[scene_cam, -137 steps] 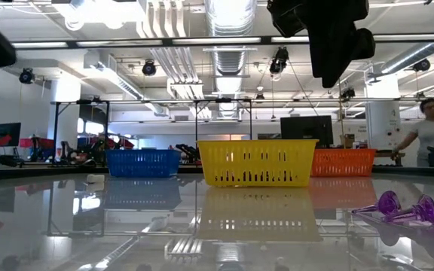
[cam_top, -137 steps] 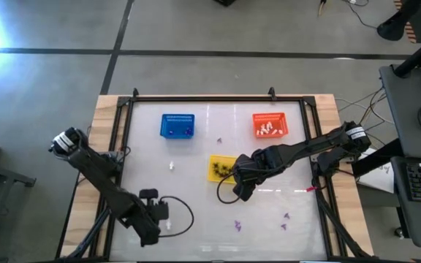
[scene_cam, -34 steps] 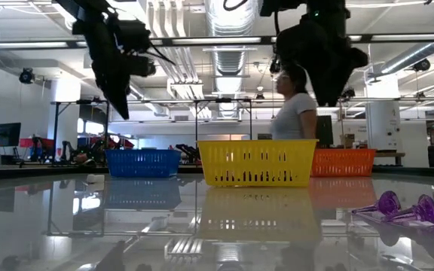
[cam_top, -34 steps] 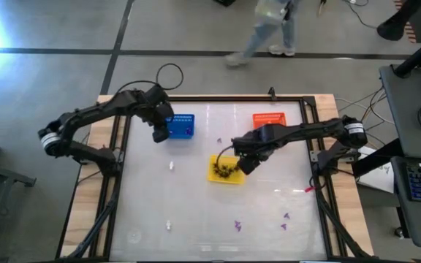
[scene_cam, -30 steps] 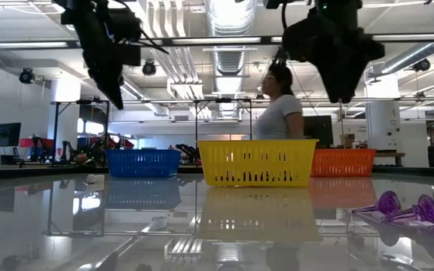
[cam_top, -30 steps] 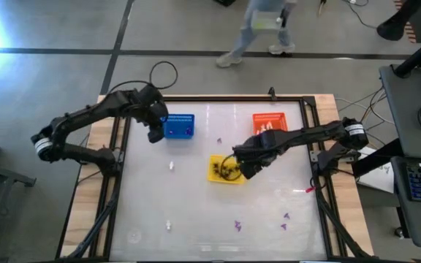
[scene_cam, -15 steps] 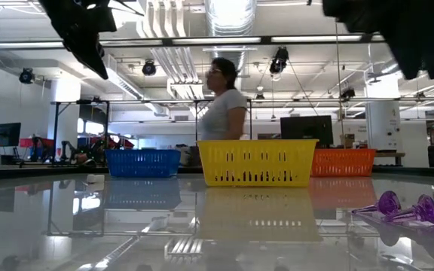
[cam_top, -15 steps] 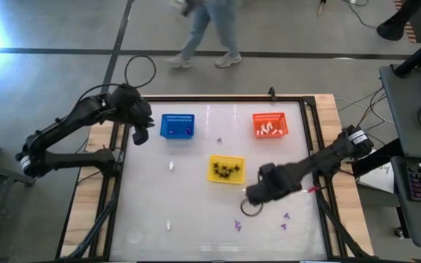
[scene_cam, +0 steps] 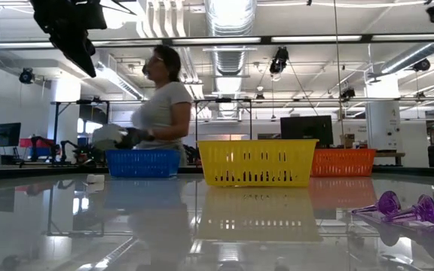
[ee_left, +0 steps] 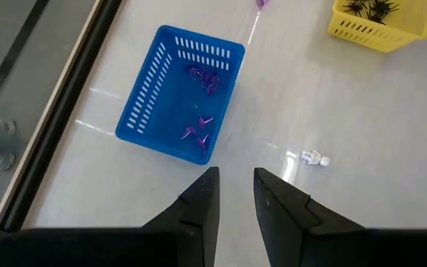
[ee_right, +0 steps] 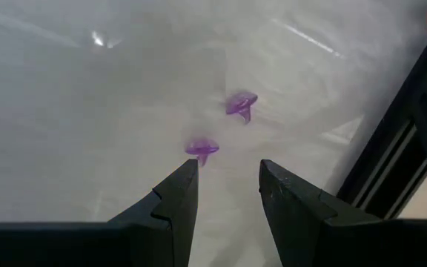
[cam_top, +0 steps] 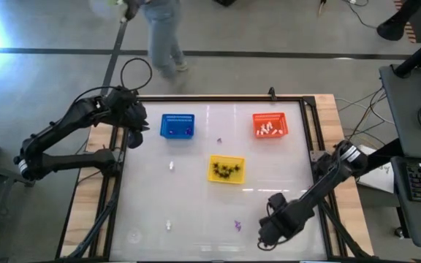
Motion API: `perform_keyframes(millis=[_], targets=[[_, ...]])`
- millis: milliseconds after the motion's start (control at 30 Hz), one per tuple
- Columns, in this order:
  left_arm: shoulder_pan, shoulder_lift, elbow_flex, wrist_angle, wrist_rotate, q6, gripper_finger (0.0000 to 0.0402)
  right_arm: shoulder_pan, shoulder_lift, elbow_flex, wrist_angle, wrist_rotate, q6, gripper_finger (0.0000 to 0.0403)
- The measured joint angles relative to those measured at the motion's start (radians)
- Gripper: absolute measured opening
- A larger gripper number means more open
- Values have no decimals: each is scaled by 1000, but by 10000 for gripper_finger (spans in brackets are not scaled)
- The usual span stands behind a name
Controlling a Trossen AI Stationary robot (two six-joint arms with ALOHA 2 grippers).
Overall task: Sort Halloween decoration
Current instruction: Put the purple witch hat toy into the blue bin
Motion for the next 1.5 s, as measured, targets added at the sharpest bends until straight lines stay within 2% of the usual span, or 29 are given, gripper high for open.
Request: perform_keyframes(millis=[233,400,533,833,1300,1400,1500], targets=[[0,-21,0,-6,1,0,68,59,49,-9,8,6,8,137],[0,-31,0,-6,33,-14,68,82,43,-52,11,62,83,137],[0,-36,0,-6,79,-31,68,84,27,-96,92,78,73,137],[0,-39,0,-8,80,-61,68,83,25,-193,156,81,99,137],[0,-39,0,-12,80,-82,68,78,-9,-388,403,71,151,136],[0,-35,0,-12,80,-83,68,74,-32,-428,435,72,196,126],[0,-31,0,-12,81,-83,68,72,-63,-478,489,73,240,98]])
